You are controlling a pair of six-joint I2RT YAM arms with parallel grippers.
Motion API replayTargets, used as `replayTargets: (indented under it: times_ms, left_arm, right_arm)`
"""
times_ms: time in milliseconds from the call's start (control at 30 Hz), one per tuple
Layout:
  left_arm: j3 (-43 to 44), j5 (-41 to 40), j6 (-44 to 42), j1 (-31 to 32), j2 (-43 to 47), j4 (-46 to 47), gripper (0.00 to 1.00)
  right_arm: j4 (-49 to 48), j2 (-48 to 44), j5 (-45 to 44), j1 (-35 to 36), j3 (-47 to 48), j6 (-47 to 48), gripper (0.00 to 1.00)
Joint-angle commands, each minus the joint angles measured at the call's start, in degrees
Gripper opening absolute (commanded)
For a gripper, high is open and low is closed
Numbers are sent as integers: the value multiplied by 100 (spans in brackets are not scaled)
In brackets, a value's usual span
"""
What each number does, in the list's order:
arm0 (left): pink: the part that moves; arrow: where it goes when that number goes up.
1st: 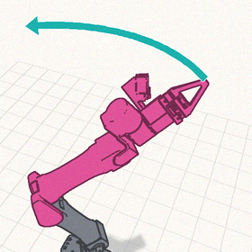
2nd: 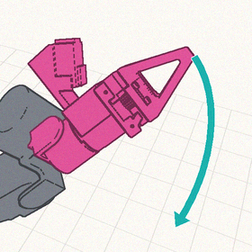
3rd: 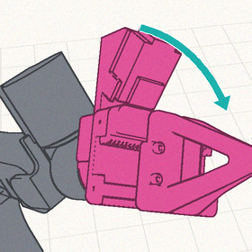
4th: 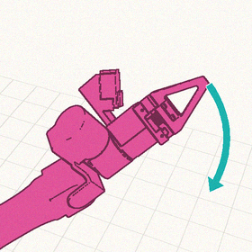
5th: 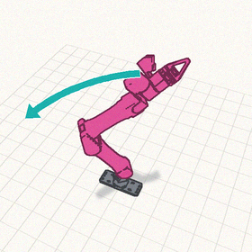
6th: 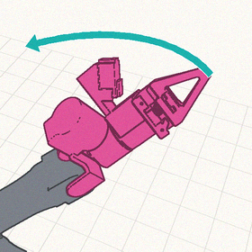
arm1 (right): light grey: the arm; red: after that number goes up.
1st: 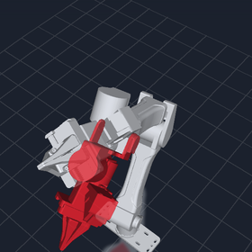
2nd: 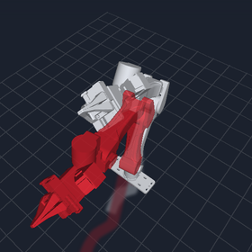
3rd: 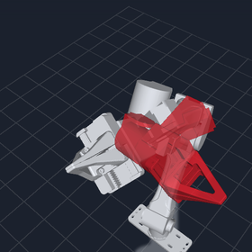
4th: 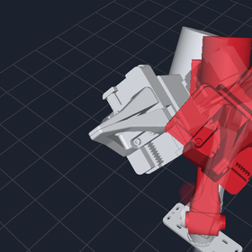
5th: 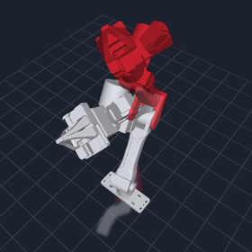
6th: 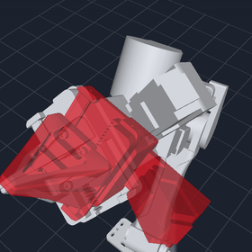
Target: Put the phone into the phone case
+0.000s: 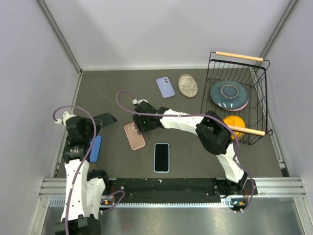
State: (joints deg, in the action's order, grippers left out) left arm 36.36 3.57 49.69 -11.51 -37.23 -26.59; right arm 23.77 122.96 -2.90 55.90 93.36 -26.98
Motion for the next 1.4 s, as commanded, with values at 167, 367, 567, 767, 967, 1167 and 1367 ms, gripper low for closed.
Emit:
replayTargets:
  times_ms: [167, 367, 567, 767, 967, 1167, 1367]
  left_arm:
    - [-172, 108, 497, -36, 304, 883, 0]
    - [-234, 249, 568, -36, 313, 954, 0]
    - [-700, 907, 874, -36, 445, 1612, 0]
    - [-1095, 1216, 1192, -36, 489, 2359, 0]
    - [-1517, 1567, 1533, -27, 340, 3282, 0]
    - [-1808, 1769, 1675, -36, 506, 3740, 0]
    - [-1860, 1945, 1947, -36, 524, 3985, 0]
  right_arm:
    - [22, 211, -475, 88, 419, -852, 41]
    - [137, 387, -510, 123, 595, -940, 40]
    - [189, 335, -624, 149, 482, -1230, 15]
    - [664, -122, -1248, 123, 130, -2152, 0]
    - [822, -281, -1494, 105, -143, -2856, 0]
    - [674, -746, -1697, 114, -231, -2700, 31]
    - [139, -1624, -1495, 70, -274, -1917, 61]
